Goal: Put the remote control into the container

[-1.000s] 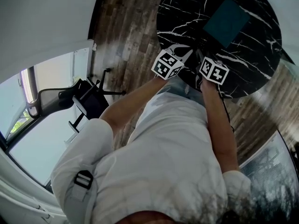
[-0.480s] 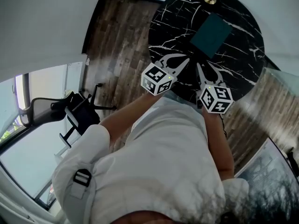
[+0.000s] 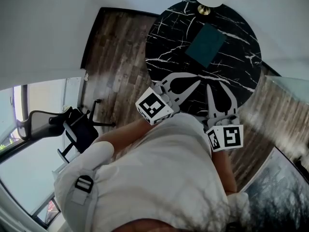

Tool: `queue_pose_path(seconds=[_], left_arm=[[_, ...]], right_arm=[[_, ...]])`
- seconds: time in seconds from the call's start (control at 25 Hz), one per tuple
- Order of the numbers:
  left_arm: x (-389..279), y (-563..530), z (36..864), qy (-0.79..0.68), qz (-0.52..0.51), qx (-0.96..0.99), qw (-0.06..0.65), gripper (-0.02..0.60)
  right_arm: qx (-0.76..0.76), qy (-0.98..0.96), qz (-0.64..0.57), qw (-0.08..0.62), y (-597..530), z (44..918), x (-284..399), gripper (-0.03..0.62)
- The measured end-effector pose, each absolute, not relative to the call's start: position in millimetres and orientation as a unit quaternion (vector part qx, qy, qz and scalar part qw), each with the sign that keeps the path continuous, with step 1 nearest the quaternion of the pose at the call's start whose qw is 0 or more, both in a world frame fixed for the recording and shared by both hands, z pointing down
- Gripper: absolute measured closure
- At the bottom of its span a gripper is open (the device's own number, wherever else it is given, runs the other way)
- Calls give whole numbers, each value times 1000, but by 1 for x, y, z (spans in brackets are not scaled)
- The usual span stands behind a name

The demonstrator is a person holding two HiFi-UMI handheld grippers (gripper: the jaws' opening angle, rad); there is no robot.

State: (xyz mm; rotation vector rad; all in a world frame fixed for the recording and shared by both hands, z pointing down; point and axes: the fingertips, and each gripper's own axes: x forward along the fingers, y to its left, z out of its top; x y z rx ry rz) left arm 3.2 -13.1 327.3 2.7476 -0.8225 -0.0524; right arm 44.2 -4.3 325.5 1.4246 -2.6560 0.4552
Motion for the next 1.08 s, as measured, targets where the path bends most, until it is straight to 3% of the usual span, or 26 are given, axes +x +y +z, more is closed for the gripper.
queue_pose_path(seconds=[0.28,0.48,1.08], left_arm=[[29,8,260,-261,-55,961,73,575],[42,16,248,-248,-57,965,66,575],[54,20,243,-235,-47,969,57,575]], right_arm=[[488,-869,81,7,25,267,68,512],[509,-859,57,-10,37,252,86,563],[515,-856,47,-9,36,250,95,580]])
